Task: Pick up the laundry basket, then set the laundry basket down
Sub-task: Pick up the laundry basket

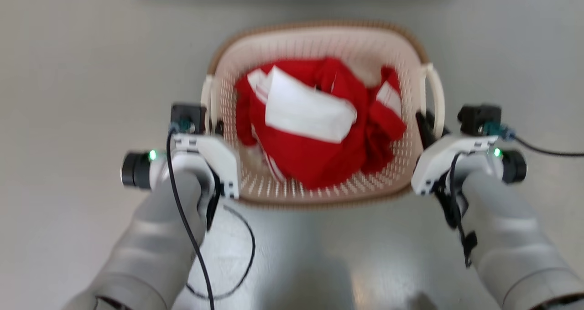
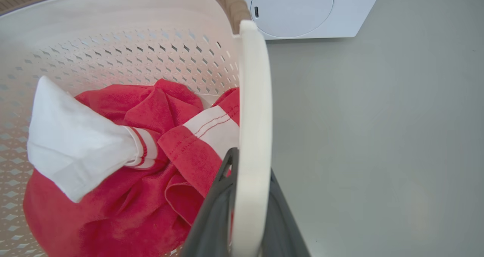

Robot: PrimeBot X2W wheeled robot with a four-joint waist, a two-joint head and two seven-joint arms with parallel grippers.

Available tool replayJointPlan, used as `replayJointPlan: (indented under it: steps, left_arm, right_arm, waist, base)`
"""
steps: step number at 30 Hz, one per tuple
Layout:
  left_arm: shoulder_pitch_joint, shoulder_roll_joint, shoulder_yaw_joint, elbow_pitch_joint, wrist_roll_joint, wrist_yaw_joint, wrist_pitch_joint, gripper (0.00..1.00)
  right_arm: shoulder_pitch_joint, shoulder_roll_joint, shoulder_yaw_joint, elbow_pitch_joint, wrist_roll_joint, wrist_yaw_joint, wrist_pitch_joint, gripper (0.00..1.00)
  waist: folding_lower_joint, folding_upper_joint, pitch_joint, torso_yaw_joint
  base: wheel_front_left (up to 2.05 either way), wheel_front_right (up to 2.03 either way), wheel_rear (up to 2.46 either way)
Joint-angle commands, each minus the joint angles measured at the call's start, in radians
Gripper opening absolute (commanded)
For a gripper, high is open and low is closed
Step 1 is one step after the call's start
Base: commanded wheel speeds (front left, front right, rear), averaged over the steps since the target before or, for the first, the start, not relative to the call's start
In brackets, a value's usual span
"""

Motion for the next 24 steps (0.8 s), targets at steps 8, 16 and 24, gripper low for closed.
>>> replayJointPlan:
  steps: [8,16,24]
  left_arm:
    - [0.13,0.021,0.004,0.018,-0.047,-0.004,0.025,0.0]
    - [0.243,0.021,-0.025,0.028,-0.078,-0.014,0.095,0.0]
    - [0.359,0.021,-0.053,0.027,-0.105,-0.013,0.135,0.0]
  right_arm:
    - [0.127,0.01,0.124,0.005,0.116,0.002,0.047,0.0]
    - [0.219,0.01,0.205,0.021,0.203,0.002,0.1,0.0]
    - [0.329,0.01,0.281,0.024,0.282,0.002,0.152,0.0]
  waist:
    - [0.0,0.0,-0.229,-0.035]
    - [0.0,0.0,-0.418,-0.042]
    - [0.0,0.0,-0.584,-0.048]
  base:
    - [0.0,0.0,0.0]
    - [0.0,0.0,0.0]
    - [0.0,0.0,0.0]
